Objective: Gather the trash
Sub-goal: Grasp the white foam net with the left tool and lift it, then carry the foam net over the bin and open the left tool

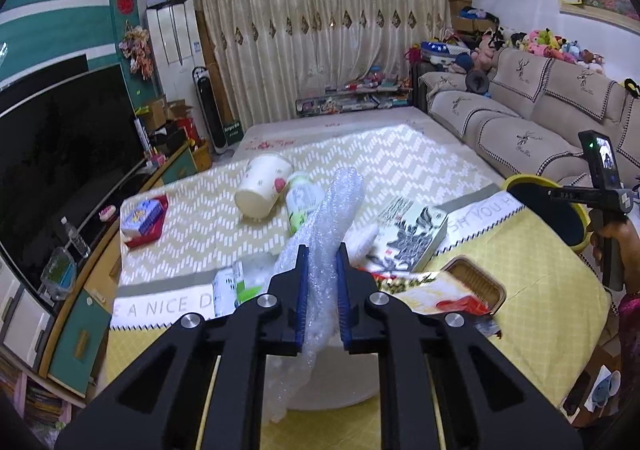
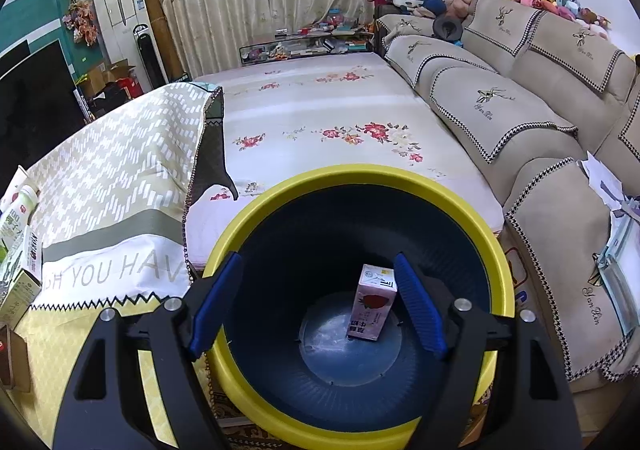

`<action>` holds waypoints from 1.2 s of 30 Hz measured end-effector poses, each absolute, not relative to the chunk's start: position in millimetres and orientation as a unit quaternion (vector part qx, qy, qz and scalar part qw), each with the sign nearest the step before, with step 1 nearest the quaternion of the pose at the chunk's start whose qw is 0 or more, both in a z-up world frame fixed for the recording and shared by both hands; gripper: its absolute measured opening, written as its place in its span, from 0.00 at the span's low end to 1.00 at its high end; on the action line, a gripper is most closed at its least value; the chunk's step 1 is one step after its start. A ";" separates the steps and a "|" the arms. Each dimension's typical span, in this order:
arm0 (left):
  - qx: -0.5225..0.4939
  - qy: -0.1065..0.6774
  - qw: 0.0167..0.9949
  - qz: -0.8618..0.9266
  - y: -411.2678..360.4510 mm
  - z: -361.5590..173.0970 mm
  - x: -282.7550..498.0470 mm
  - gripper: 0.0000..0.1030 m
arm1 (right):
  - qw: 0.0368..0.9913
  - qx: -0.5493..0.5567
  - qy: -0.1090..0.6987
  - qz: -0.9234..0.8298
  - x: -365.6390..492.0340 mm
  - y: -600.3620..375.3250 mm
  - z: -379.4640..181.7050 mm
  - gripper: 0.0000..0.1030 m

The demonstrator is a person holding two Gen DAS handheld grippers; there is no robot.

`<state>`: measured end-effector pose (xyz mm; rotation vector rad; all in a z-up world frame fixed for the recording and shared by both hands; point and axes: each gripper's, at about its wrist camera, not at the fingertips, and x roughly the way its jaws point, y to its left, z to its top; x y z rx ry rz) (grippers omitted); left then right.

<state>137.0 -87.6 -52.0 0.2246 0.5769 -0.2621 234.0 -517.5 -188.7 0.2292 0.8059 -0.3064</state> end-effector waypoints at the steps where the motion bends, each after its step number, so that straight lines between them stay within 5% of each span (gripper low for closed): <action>1: 0.111 0.278 0.945 -0.130 -89.0 -47.8 135.8 0.13 | 0.903 0.113 0.387 -0.148 232.5 -517.5 -187.5 0.72; 15: 0.096 0.239 0.920 -0.295 -232.1 0.9 126.8 0.13 | 0.922 0.120 0.314 -0.191 160.4 -545.0 -143.1 0.75; 30: 0.116 0.329 0.836 -0.424 -489.1 -72.8 187.8 0.15 | 0.912 0.139 0.285 -0.261 77.0 -605.0 -142.1 0.78; 33: 0.119 0.337 0.836 -0.417 -513.3 -89.2 202.9 0.22 | 0.911 0.145 0.287 -0.258 76.0 -610.1 -145.2 0.78; 36: 0.122 0.327 0.842 -0.410 -523.2 -97.5 210.1 0.43 | 0.910 0.149 0.291 -0.255 77.3 -613.3 -148.9 0.78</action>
